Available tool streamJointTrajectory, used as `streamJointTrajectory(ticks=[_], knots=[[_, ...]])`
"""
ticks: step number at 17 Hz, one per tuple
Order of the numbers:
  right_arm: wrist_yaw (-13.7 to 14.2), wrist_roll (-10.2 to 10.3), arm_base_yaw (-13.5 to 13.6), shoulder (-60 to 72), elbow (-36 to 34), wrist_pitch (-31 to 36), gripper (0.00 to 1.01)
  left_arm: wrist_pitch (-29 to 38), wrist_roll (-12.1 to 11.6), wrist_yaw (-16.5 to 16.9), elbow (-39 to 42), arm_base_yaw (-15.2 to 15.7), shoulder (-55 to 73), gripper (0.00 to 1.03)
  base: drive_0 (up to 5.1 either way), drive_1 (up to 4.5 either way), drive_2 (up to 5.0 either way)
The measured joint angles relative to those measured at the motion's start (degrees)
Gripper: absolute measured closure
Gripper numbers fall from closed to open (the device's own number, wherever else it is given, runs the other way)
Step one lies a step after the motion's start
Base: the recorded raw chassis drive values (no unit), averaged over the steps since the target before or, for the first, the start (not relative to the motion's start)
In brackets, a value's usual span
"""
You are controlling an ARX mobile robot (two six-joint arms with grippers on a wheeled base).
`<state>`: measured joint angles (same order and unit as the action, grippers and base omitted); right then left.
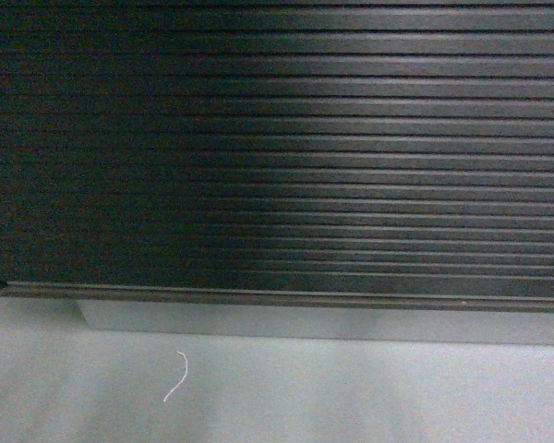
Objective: Place dark red mango on scale at checkout
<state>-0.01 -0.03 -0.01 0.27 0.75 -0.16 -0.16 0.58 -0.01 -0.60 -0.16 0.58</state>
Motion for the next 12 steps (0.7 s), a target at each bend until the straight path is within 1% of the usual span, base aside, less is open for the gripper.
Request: streamJointTrajectory(ticks=[12], knots=[[0.0, 0.0, 0.0, 0.0, 0.0, -0.04, 0.03, -0.02, 0.0, 0.02, 0.0, 0.0, 0.0, 0.05, -0.1, 2.83, -3.1]])
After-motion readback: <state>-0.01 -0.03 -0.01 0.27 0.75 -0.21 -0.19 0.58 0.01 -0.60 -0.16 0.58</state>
